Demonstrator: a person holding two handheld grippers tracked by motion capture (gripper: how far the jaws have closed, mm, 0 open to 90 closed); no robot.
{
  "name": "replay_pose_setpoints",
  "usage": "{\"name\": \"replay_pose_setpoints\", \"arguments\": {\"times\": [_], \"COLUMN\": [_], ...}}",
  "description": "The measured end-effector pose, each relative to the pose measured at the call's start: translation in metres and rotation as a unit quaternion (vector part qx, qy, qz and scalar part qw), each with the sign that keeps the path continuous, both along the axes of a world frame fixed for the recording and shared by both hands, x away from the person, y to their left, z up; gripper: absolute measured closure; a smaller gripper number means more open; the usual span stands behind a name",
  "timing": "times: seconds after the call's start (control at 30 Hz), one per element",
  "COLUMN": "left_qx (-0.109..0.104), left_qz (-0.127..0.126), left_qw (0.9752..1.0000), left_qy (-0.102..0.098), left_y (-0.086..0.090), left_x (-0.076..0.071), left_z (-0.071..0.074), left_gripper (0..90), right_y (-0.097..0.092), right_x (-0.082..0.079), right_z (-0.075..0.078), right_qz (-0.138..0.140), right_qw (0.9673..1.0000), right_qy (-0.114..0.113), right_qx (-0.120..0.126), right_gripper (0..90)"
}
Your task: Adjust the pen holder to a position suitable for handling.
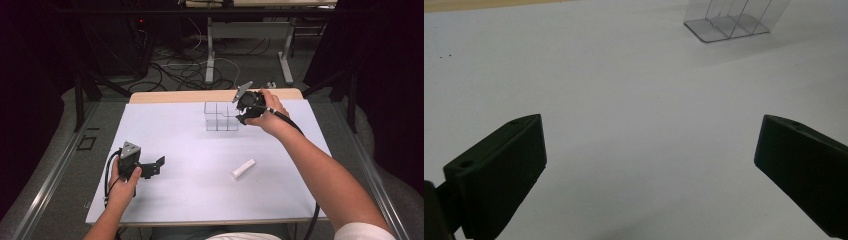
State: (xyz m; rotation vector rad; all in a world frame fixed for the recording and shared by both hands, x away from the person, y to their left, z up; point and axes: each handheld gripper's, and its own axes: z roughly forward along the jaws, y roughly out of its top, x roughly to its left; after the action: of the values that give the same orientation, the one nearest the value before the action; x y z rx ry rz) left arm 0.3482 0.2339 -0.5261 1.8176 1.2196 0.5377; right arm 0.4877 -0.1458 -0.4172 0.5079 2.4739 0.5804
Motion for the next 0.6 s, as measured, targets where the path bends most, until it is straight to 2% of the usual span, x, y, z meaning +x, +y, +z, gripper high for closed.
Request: {"name": "replay_pose_setpoints", "arguments": {"times": [0.07, 0.2, 0.27, 0.43, 0.5, 0.6], "left_qx": [0.000, -0.002, -0.002, -0.003, -0.004, -0.002], "left_qz": [0.000, 0.000, 0.000, 0.000, 0.000, 0.000], "left_qw": [1.0000, 1.0000, 1.0000, 1.0000, 1.0000, 1.0000], "left_qy": [0.000, 0.002, 0.003, 0.004, 0.005, 0.005], "left_y": [0.000, 0.000, 0.000, 0.001, 0.001, 0.001], "left_x": [0.000, 0.000, 0.000, 0.001, 0.001, 0.001], "left_z": [0.000, 0.000, 0.000, -0.001, -0.001, -0.002], "left_gripper": [0.2, 0.2, 0.2, 0.2, 0.2, 0.2], "right_y": [0.003, 0.005, 0.008, 0.014, 0.016, 0.018], "right_x": [0.001, 0.007, 0.010, 0.015, 0.019, 0.022], "right_z": [-0.001, -0.006, -0.010, -0.018, -0.020, -0.024], "right_qz": [-0.007, 0.020, 0.033, 0.043, 0.061, 0.069], "right_qw": [0.9999, 0.9997, 0.9992, 0.9986, 0.9976, 0.9969], "right_qy": [0.005, 0.012, 0.009, 0.021, 0.021, 0.025], "right_qx": [-0.008, -0.007, -0.019, -0.024, -0.026, -0.027], "right_gripper": [38.6, 44.1, 44.2, 48.3, 48.4, 48.6]}}
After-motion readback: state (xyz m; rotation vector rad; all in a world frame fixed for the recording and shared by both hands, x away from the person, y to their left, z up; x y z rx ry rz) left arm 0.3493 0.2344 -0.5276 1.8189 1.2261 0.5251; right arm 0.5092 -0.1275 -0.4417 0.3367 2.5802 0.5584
